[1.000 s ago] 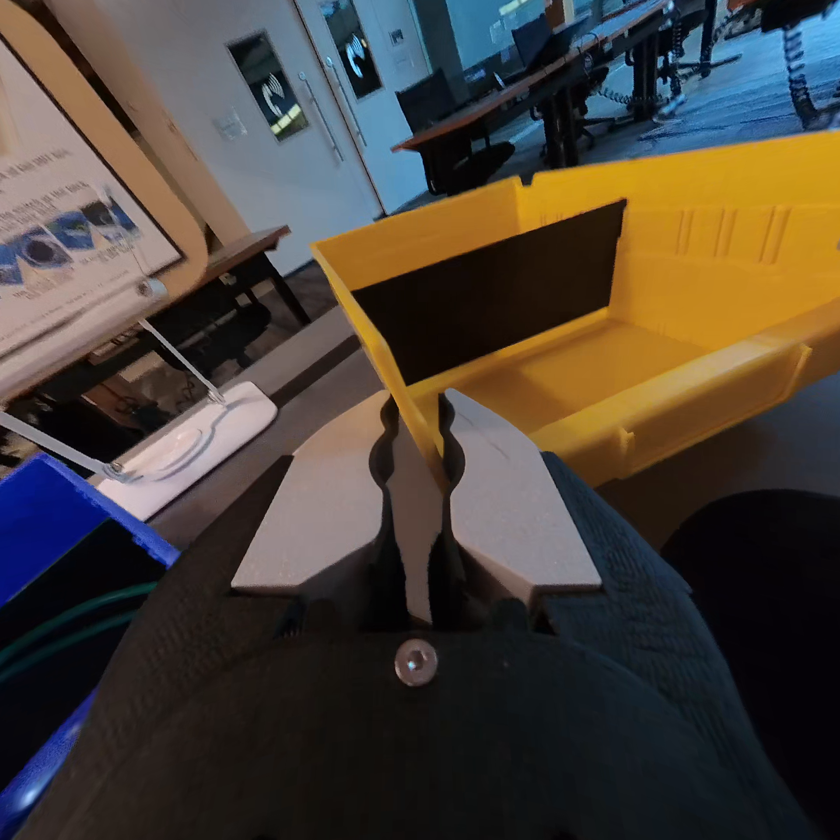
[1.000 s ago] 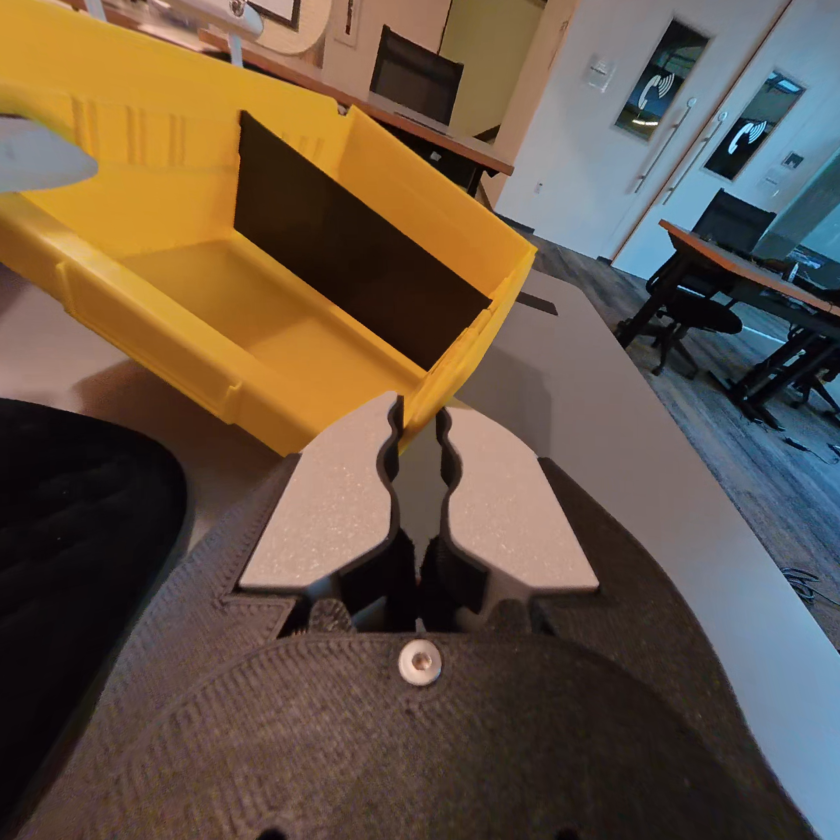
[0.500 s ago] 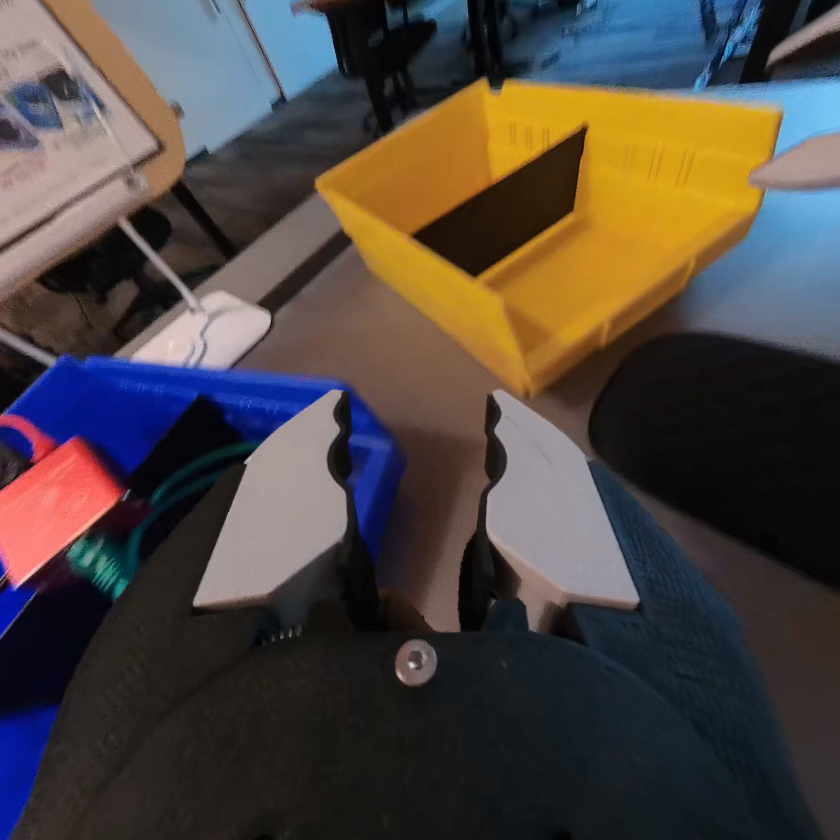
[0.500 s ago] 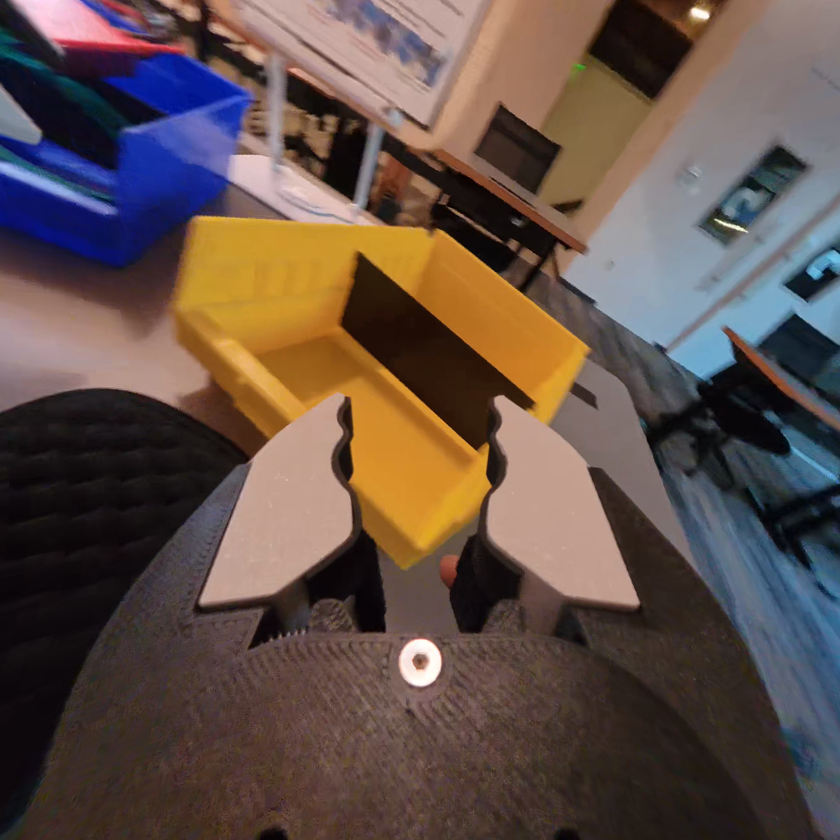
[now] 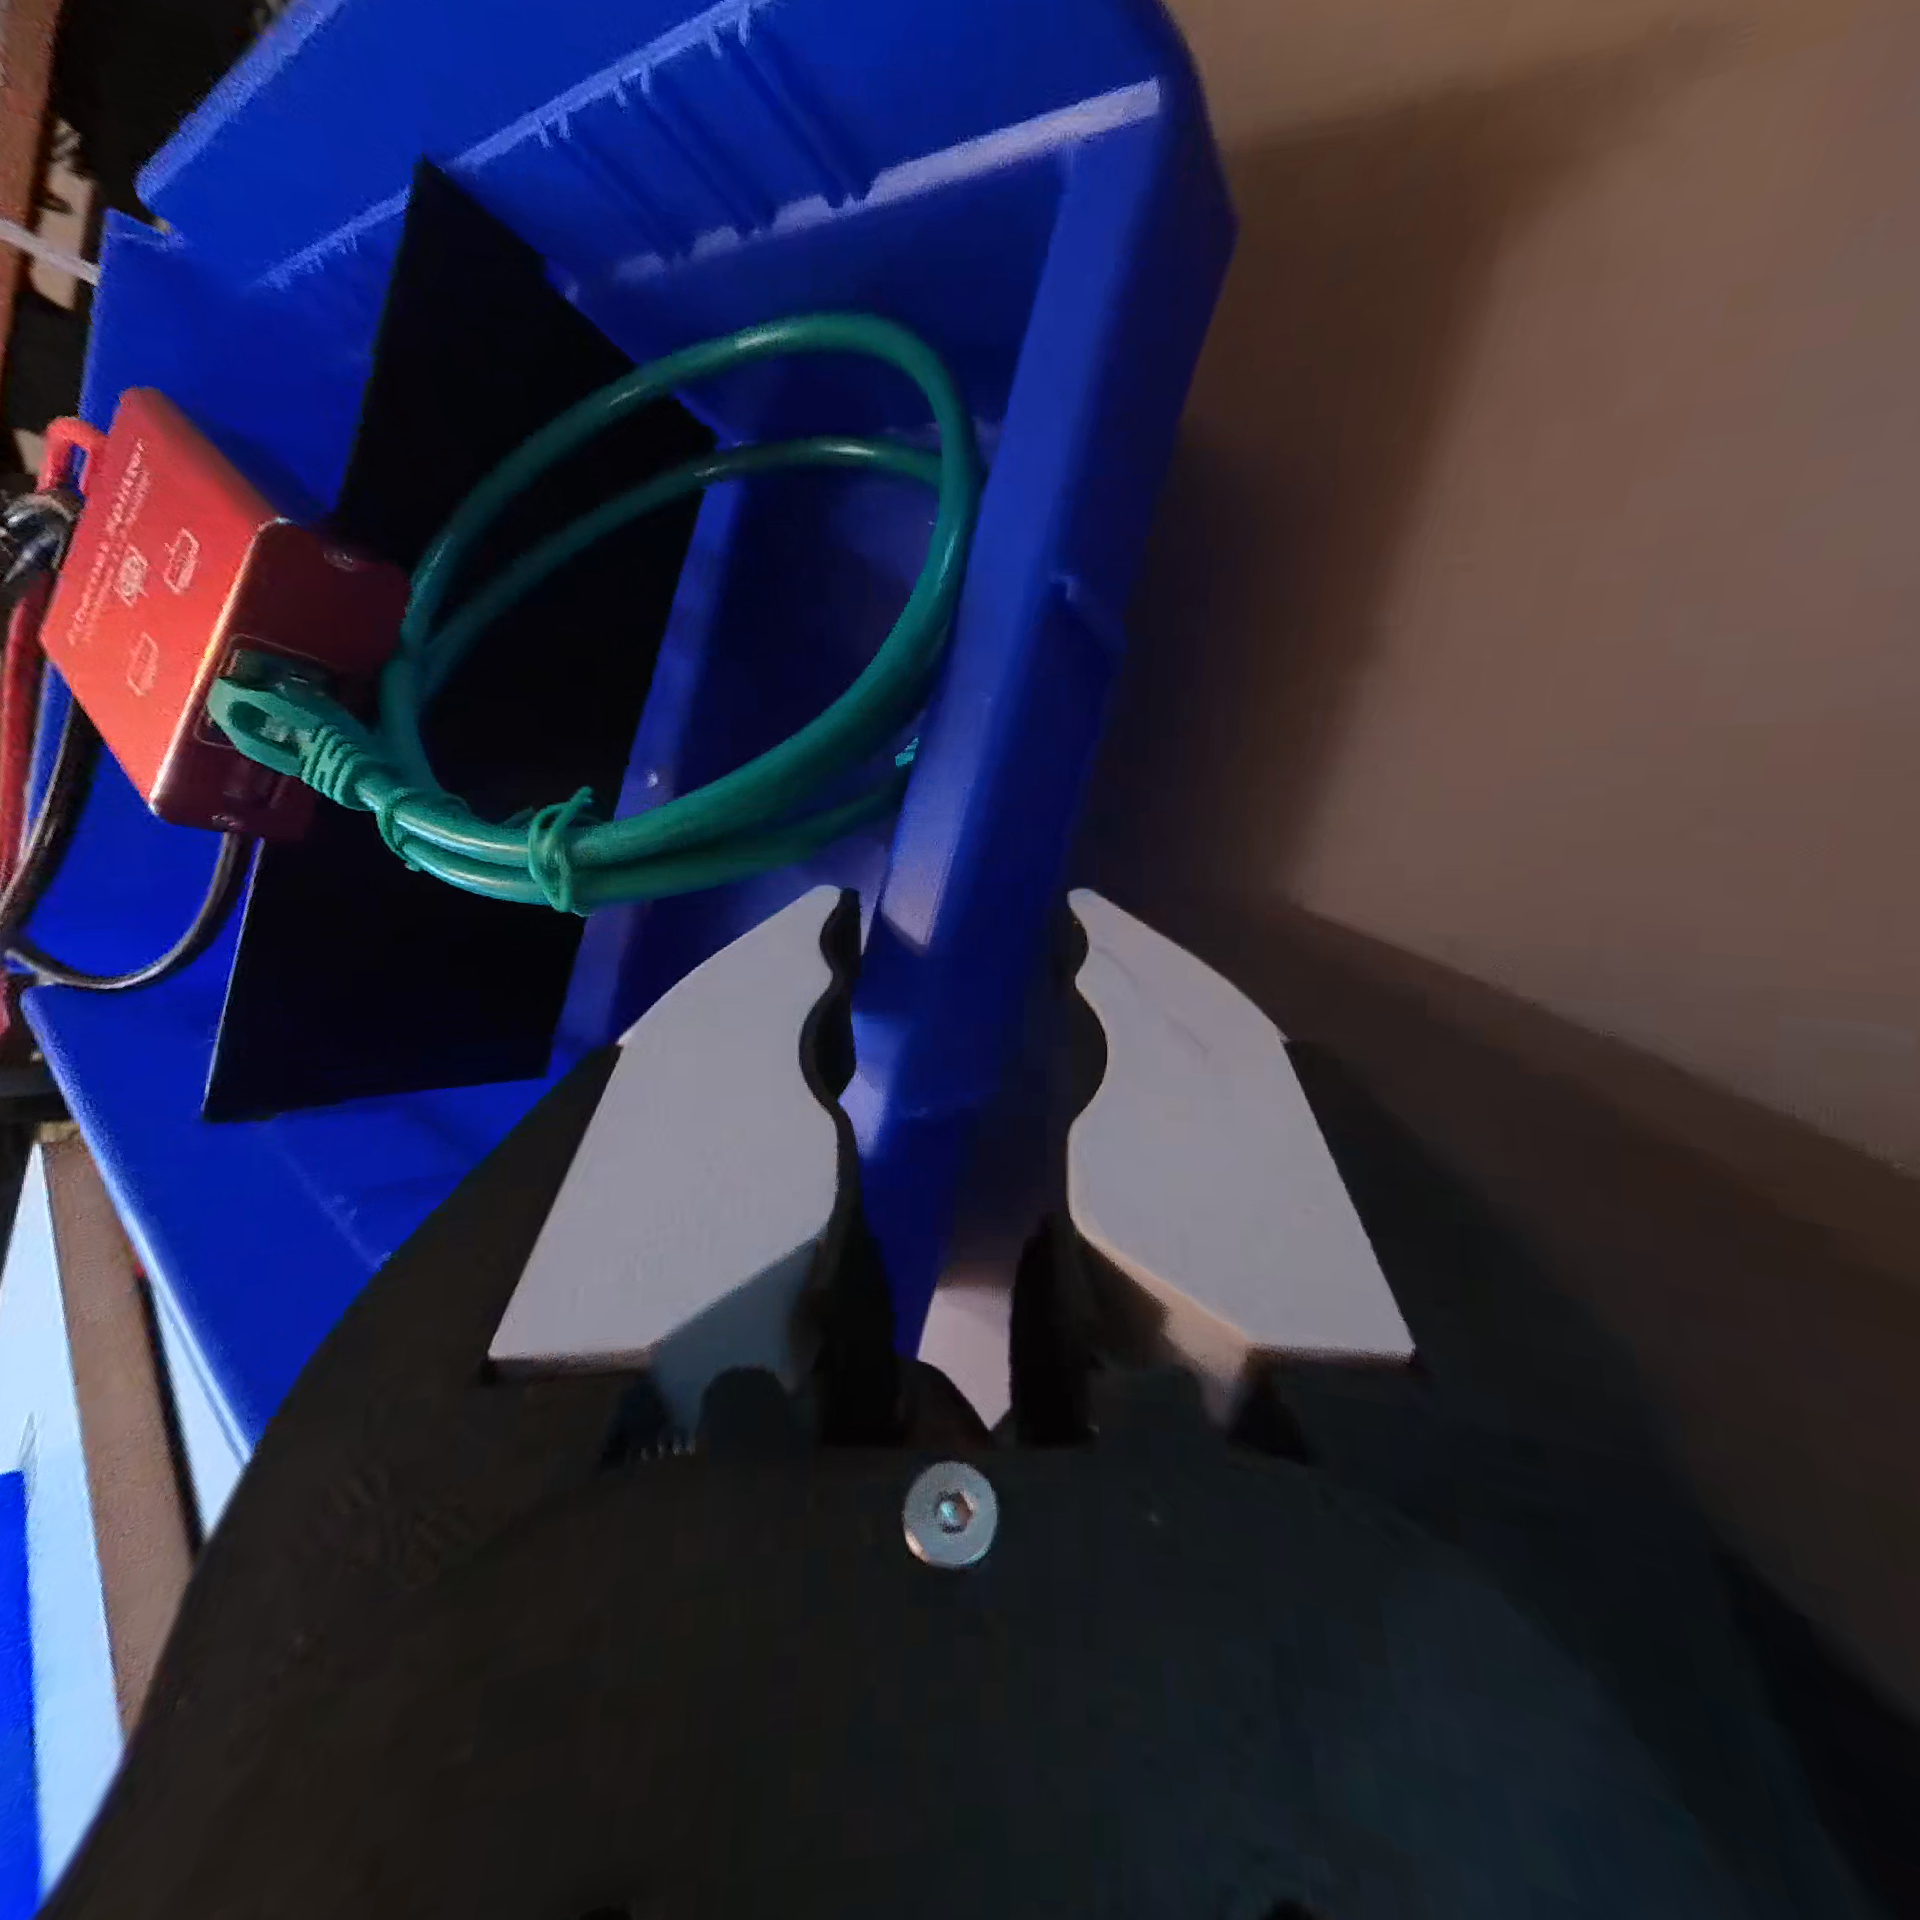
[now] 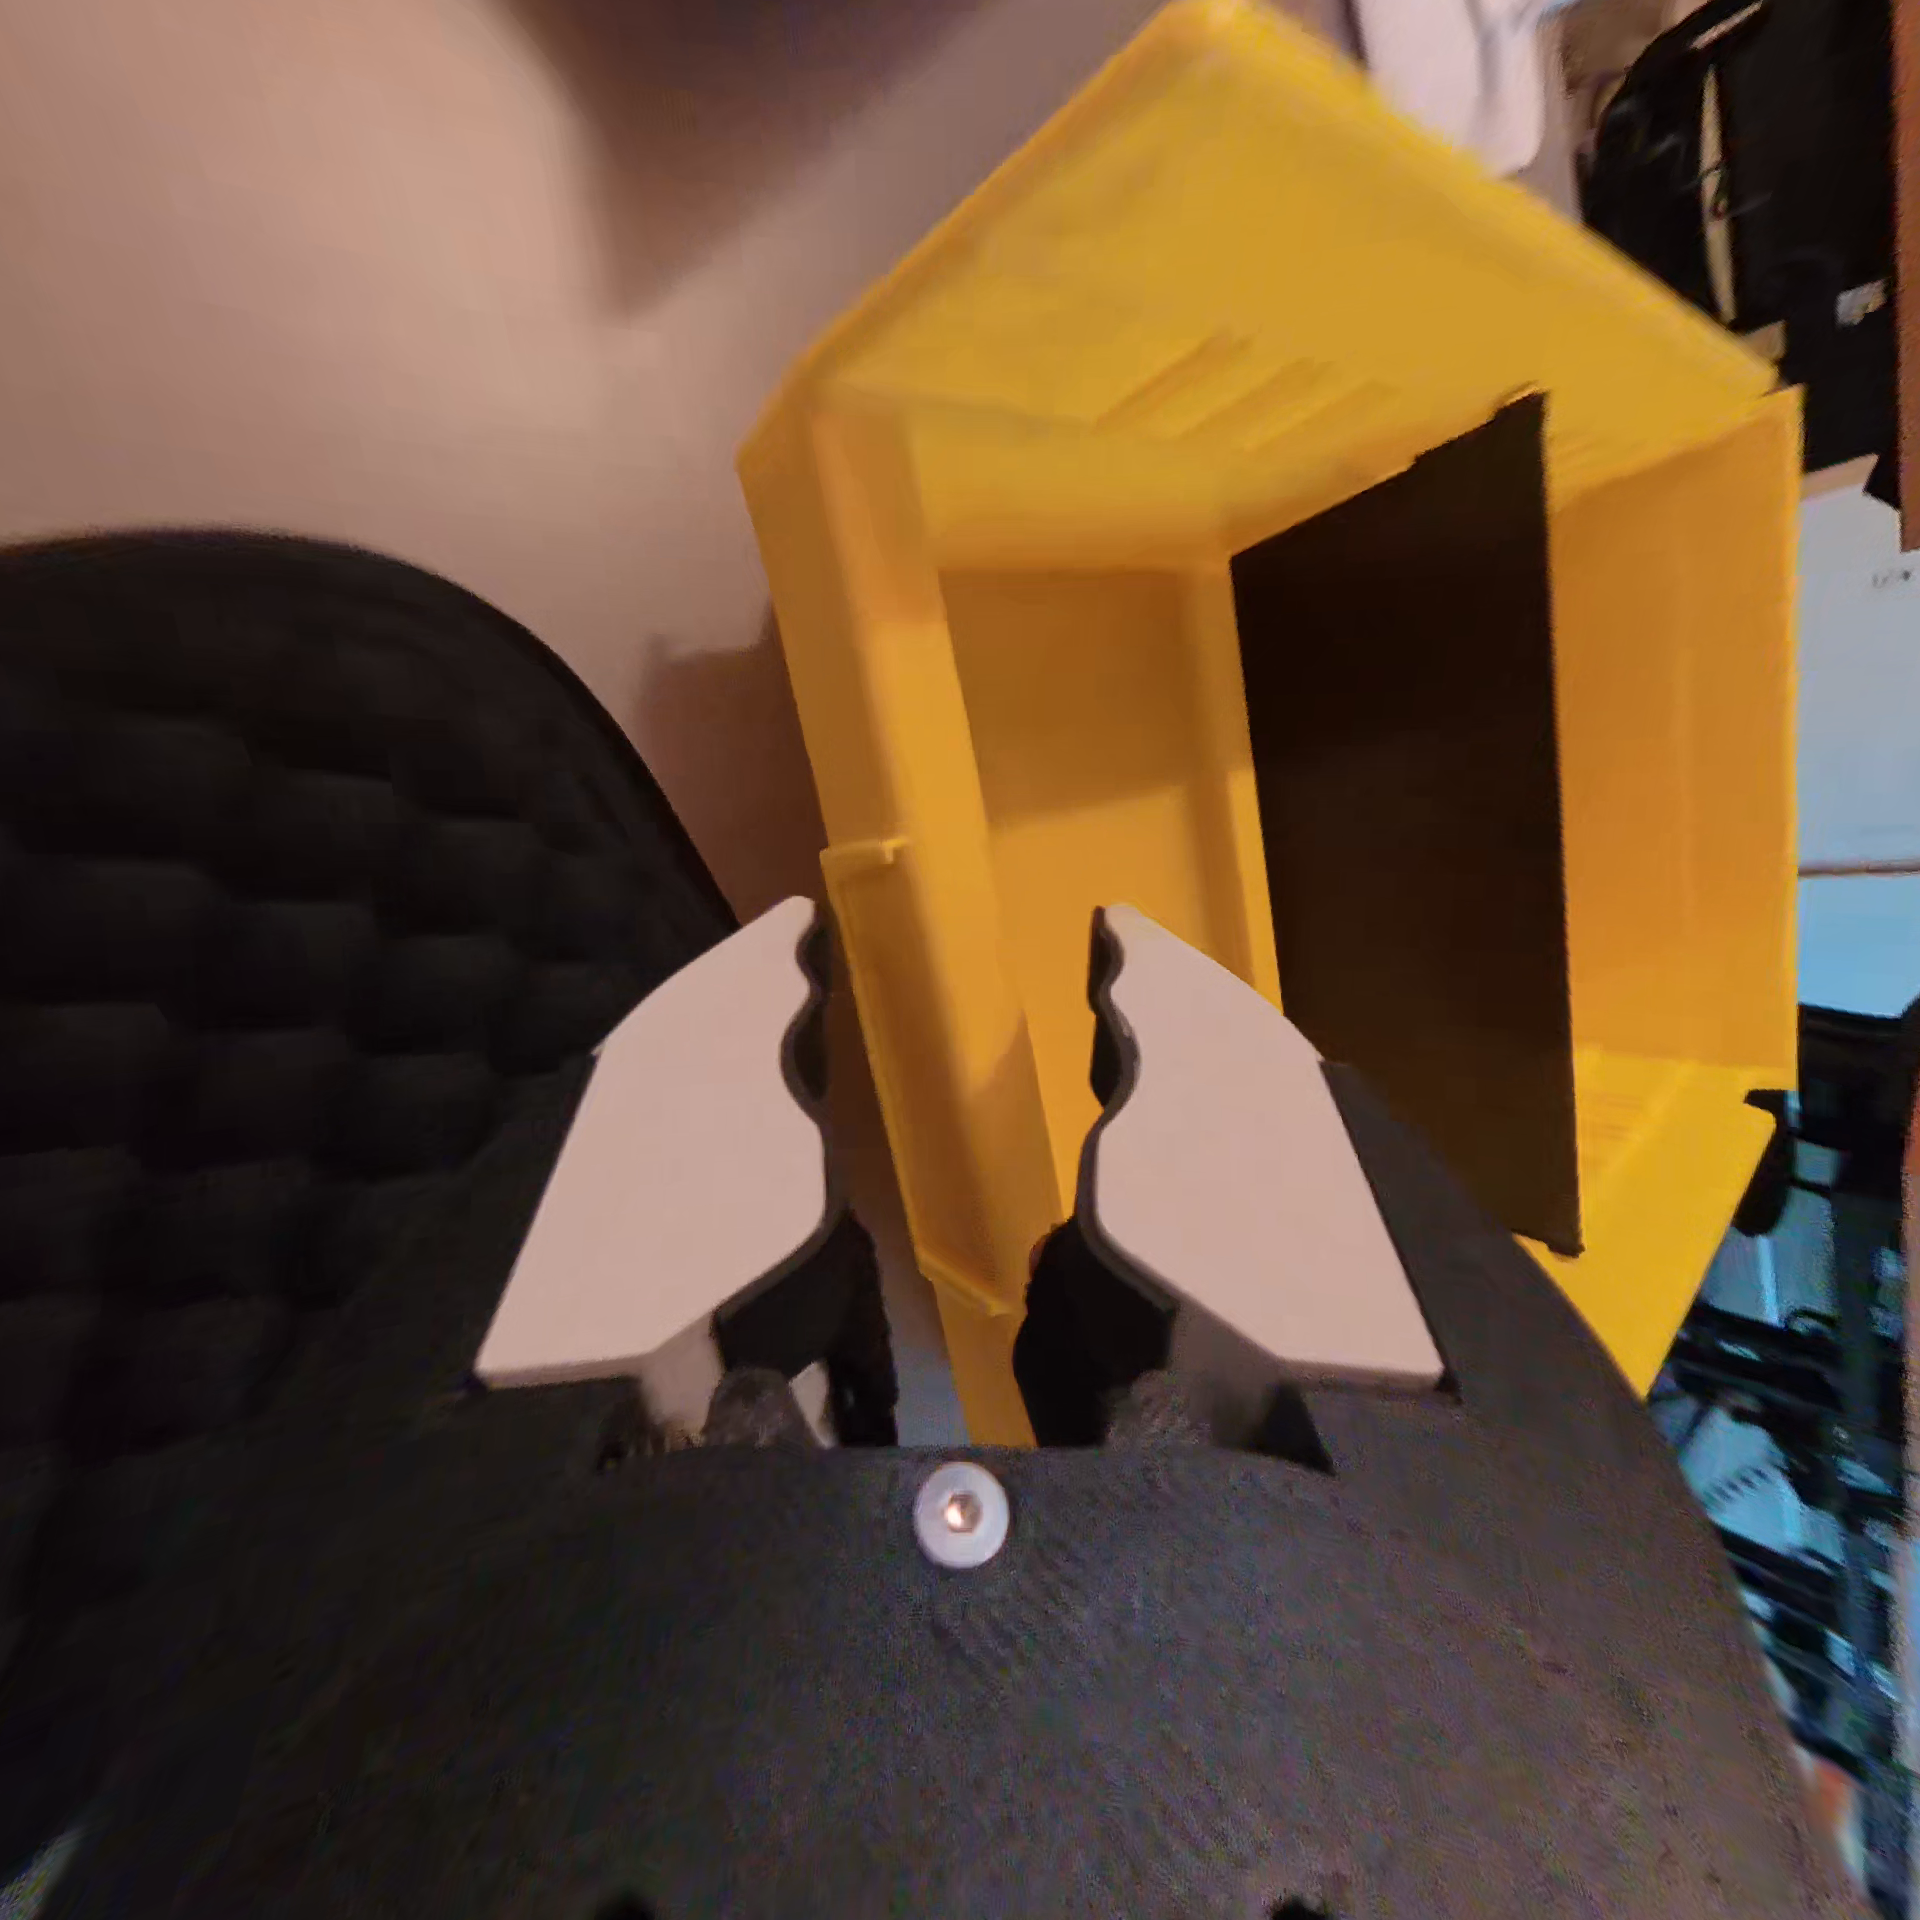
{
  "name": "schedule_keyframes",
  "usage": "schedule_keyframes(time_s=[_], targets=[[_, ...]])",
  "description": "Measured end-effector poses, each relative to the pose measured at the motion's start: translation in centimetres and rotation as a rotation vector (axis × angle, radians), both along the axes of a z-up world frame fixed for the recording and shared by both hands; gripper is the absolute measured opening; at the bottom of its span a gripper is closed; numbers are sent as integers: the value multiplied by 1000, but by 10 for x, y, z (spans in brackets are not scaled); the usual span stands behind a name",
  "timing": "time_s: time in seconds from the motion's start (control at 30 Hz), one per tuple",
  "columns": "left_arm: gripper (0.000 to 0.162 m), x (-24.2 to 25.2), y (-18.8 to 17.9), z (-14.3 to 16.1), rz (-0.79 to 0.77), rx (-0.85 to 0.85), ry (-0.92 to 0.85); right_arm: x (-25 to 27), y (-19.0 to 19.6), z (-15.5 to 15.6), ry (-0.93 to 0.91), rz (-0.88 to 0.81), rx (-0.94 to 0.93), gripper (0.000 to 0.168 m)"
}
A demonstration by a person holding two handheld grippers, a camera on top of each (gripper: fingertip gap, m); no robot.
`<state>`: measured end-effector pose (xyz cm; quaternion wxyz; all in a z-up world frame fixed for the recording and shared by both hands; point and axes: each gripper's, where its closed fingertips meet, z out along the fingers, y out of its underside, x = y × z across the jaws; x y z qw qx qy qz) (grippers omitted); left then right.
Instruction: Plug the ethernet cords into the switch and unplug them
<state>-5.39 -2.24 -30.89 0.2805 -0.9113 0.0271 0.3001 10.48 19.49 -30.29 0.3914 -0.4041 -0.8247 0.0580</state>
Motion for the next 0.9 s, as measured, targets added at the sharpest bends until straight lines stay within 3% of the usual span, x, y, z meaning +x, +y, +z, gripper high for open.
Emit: schedule_keyframes(time_s=[0.1, 0.9], targets=[[34, -4, -11, 0, -23, -20, -19, 2, 4, -8, -55, 15, 54, 34], [38, -62, -224, 3, -44, -127, 40, 92, 77, -8, -38, 23, 87, 34]])
